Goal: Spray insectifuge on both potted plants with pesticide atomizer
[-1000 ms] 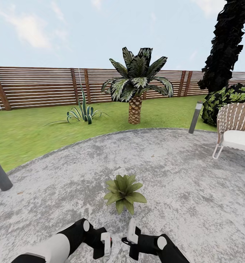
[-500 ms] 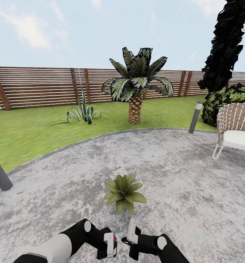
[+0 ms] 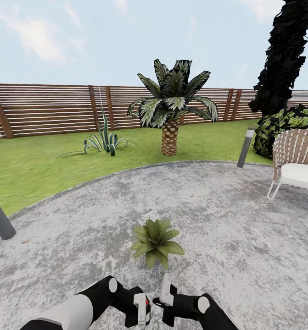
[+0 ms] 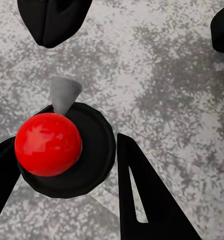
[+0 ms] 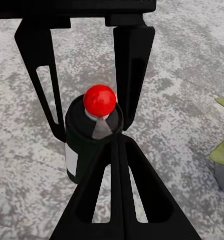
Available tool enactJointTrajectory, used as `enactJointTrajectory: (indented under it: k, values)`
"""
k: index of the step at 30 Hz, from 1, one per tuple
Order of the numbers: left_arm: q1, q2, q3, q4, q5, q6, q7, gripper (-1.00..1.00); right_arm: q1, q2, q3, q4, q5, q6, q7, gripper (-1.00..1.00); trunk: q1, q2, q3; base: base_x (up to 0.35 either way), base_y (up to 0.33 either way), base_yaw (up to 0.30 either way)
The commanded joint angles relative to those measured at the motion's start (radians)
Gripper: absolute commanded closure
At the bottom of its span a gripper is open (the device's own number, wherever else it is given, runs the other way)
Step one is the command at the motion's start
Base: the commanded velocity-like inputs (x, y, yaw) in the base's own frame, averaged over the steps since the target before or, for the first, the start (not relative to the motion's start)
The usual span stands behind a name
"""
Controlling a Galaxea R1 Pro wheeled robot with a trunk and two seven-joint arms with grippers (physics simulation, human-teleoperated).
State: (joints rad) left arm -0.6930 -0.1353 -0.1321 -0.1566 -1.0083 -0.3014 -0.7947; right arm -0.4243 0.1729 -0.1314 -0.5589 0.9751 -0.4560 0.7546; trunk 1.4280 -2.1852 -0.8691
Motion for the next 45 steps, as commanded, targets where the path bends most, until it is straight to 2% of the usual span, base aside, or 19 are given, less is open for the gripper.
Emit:
enactJointTrajectory:
  k: [1,21,29,35,38,45]
  values:
    - [0.000,0.000,-0.007,-0.001,0.002,-0.003,-0.001,1.00,-0.001,0.002,-0.008,-0.001,0.007,-0.004,0.006,1.00,0.000,0.000,-0.001,0.000,0.000,0.000]
    - [-0.002,-0.013,-0.006,-0.004,0.002,-0.004,-0.001,1.00,-0.001,0.002,-0.008,-0.002,0.007,-0.004,0.006,1.00,0.000,0.000,-0.001,0.000,0.000,0.000]
    - [-0.002,-0.013,-0.006,-0.005,0.002,-0.004,-0.001,1.00,-0.001,0.002,-0.008,-0.002,0.007,-0.004,0.006,1.00,0.000,0.000,-0.001,0.000,0.000,0.000]
    - [-0.003,-0.002,-0.005,-0.010,0.002,-0.002,-0.001,1.00,-0.001,0.002,-0.008,-0.001,0.007,-0.004,0.006,1.00,0.000,0.000,-0.001,0.000,0.000,0.000]
    - [-0.001,0.021,-0.007,-0.009,0.001,-0.002,-0.001,1.00,-0.001,0.002,-0.008,-0.001,0.007,-0.004,0.007,1.00,0.000,0.000,-0.001,0.000,0.000,0.000]
    - [0.001,0.136,-0.009,-0.004,-0.002,-0.002,0.000,1.00,-0.001,0.002,-0.007,-0.001,0.010,-0.003,0.008,1.00,0.000,0.000,-0.001,0.000,0.000,0.000]
